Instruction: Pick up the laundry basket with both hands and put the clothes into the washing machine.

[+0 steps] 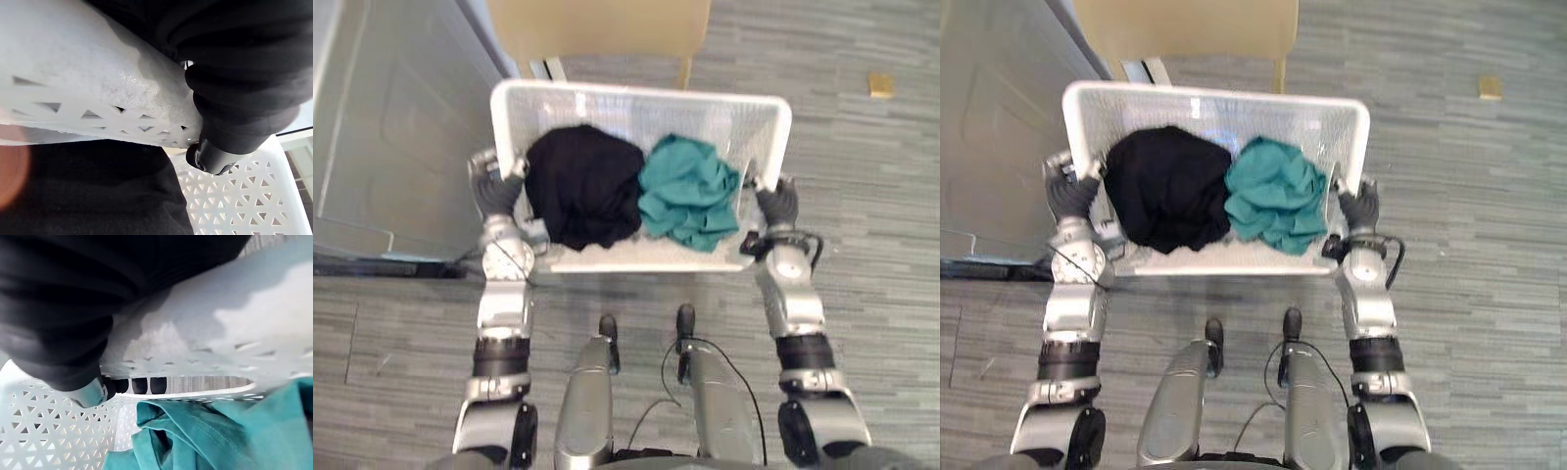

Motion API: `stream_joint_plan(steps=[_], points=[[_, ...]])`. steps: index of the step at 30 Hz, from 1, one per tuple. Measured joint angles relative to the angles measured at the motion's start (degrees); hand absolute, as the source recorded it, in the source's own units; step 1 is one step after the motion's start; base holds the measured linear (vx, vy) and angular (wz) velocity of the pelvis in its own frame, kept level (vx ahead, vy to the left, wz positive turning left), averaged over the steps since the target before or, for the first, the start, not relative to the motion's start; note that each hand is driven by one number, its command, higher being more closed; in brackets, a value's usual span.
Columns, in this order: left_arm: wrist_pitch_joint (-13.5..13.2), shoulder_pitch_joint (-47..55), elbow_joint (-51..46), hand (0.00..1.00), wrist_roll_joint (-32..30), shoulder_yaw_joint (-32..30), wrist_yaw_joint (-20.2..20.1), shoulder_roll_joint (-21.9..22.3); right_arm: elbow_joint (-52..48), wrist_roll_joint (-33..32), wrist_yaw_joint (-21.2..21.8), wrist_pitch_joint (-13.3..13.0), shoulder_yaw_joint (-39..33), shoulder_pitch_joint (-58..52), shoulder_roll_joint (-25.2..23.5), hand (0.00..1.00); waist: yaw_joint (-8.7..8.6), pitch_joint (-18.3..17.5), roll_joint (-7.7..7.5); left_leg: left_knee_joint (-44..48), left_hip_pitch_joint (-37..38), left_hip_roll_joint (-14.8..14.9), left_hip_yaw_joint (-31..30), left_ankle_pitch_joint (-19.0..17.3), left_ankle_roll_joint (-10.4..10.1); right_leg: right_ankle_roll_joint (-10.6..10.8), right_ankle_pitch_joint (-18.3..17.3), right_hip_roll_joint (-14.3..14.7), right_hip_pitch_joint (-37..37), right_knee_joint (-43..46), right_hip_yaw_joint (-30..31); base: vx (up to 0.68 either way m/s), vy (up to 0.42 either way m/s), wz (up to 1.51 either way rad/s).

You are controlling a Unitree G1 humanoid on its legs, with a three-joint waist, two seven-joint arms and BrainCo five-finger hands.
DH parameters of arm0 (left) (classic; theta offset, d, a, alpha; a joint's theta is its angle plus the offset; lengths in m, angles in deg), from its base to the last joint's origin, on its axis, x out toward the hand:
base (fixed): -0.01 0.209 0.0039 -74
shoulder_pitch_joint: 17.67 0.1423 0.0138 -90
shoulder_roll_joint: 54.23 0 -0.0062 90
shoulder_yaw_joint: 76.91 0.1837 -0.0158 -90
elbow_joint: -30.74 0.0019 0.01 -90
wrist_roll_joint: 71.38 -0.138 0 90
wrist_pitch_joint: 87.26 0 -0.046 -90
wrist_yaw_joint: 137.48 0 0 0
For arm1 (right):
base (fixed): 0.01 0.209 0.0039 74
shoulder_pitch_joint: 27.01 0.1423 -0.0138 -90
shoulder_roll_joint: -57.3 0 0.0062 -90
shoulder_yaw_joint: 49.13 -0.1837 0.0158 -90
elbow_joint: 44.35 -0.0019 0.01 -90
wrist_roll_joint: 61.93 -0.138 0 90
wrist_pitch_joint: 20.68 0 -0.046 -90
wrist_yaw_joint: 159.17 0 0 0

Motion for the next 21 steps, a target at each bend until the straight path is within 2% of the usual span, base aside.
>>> stream_joint_plan(steps=[2,8,12,17,21], points=[[0.0,-4.3,0.0,1.0,1.8,-0.8,0.7,-0.8,0.0,-1.9,-1.0,0.2,0.0,4.8,1.8,1.0,0.04,1.3,-0.06,1.5,-1.7,0.7,-0.6,0.0,-0.1,-0.2,0.1,0.5,-1.1,0.7,-0.8,-0.04,-0.065,0.03],[-0.1,-9.4,0.0,1.0,4.6,-2.0,0.8,-3.3,-0.6,-4.2,-2.3,0.3,0.2,10.2,2.6,1.0,0.08,2.6,-0.21,2.8,-4.9,2.2,-1.1,0.0,-0.1,-0.6,0.4,1.4,-3.1,0.4,-2.3,0.0,-0.044,0.0],[-0.1,-13.1,3.6,1.0,8.0,-2.1,0.7,-4.4,-0.6,-5.9,-2.9,0.8,0.8,12.5,4.4,1.0,1.01,3.7,-0.27,4.0,-7.5,3.3,-1.3,-0.1,-0.2,-1.3,0.8,2.1,-4.9,0.3,-3.5,0.0,-0.038,-0.01],[0.1,-13.3,6.0,1.0,9.4,-2.2,0.3,-4.4,-0.6,-6.2,-2.2,3.1,1.8,13.2,6.1,1.0,1.21,3.8,-0.36,4.7,-8.5,3.8,-1.9,-0.1,-0.3,-1.5,0.9,2.2,-5.0,0.3,-5.0,0.01,-0.013,0.03],[0.6,-12.9,6.0,1.0,9.3,-2.9,-1.6,-6.3,-0.6,-6.2,-1.0,3.4,3.7,12.8,7.4,1.0,1.17,3.8,-0.37,4.7,-8.4,3.8,-1.9,-0.1,-0.3,-1.5,0.9,2.2,-4.9,0.3,-5.2,0.0,0.0,0.0]])
